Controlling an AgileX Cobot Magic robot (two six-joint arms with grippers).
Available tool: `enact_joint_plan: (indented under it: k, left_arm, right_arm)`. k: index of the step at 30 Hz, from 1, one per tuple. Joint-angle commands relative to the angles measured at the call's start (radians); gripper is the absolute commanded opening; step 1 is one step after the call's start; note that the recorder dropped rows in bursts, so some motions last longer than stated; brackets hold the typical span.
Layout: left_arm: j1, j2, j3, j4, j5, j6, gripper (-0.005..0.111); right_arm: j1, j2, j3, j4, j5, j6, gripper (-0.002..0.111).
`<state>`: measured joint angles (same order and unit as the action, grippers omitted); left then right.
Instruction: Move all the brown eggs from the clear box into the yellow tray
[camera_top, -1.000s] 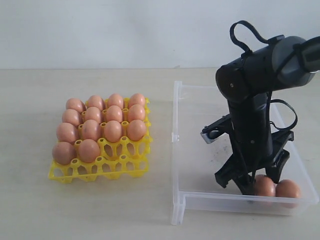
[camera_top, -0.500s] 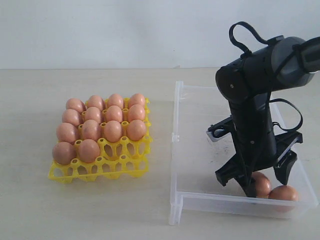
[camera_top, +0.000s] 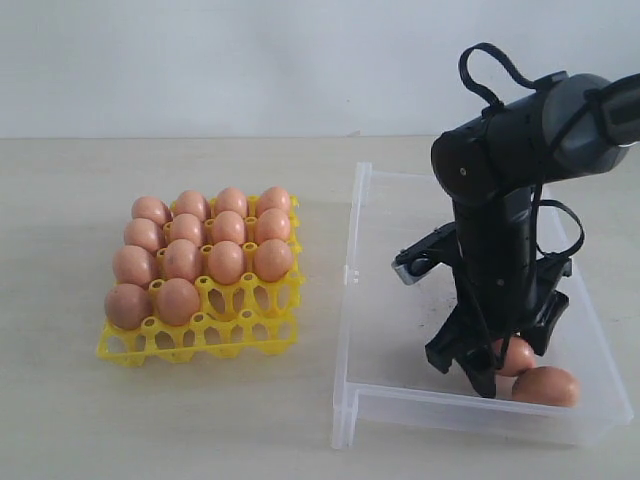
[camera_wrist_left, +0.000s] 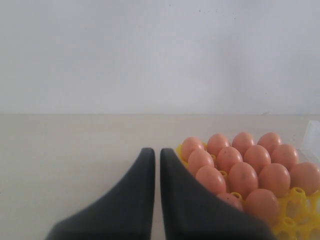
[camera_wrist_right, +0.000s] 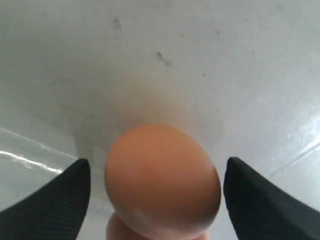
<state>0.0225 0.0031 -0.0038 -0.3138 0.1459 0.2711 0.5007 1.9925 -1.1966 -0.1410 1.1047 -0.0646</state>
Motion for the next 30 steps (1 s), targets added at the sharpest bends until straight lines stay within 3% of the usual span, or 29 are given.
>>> enact_joint_plan:
  k: [1,7,13,15,19,30]
  left_arm:
    - [0.002,-0.003,0.004,-0.005,-0.014,0.0,0.004]
    - [0.002,-0.003,0.004,-0.005,-0.014,0.0,0.004]
    - [0.002,-0.003,0.004,-0.005,-0.014,0.0,0.004]
    - [0.002,-0.003,0.004,-0.005,-0.014,0.0,0.004]
    - [0.002,-0.003,0.004,-0.005,-0.014,0.0,0.004]
    - [0.002,-0.003,0.004,-0.005,-0.014,0.0,0.004]
  right_arm:
    - [0.001,-0.005,0.001,-0.029,-0.083,-0.035,0.069]
    - [0.001,0.013,0.001,-0.029,-0.067,-0.102,0.068]
    - [0.001,0.091,0.001,-0.057,-0.04,-0.22,0.037]
    - [0.001,0.102,0.001,-0.069,-0.038,-0.22,0.039]
    - [0.001,0.104,0.001,-0.085,-0.044,-0.211,0.07]
    - [0.001,0.102,-0.002,-0.17,-0.001,-0.047,0.07]
